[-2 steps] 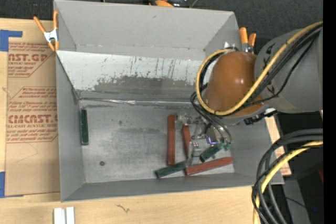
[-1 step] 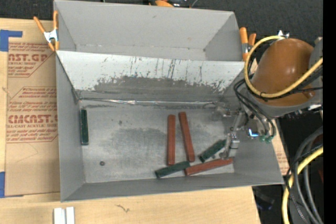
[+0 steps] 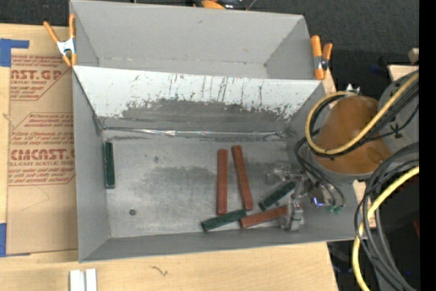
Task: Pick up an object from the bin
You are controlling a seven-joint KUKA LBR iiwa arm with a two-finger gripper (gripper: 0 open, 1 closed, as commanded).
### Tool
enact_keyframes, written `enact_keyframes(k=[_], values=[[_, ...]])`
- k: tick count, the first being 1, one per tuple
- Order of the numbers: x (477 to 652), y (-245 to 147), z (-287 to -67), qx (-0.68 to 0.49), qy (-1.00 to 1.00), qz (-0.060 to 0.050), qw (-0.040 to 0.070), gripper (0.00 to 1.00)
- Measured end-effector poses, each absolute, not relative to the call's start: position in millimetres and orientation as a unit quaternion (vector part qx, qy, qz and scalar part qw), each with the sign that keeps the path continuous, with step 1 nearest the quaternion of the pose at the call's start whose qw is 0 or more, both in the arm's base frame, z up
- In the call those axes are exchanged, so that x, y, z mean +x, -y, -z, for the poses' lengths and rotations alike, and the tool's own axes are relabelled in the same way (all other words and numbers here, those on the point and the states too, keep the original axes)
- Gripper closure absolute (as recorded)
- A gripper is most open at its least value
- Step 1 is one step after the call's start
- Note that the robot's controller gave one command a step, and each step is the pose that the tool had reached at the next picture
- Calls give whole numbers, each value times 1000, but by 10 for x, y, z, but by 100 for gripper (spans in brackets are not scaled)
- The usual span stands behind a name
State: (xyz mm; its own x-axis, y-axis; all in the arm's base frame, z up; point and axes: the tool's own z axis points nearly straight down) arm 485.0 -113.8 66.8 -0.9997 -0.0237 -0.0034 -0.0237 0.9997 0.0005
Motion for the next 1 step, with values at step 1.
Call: enact_keyframes(k=[1], values=[[4854, 1129, -703, -13, -1000, 0, 1, 100]])
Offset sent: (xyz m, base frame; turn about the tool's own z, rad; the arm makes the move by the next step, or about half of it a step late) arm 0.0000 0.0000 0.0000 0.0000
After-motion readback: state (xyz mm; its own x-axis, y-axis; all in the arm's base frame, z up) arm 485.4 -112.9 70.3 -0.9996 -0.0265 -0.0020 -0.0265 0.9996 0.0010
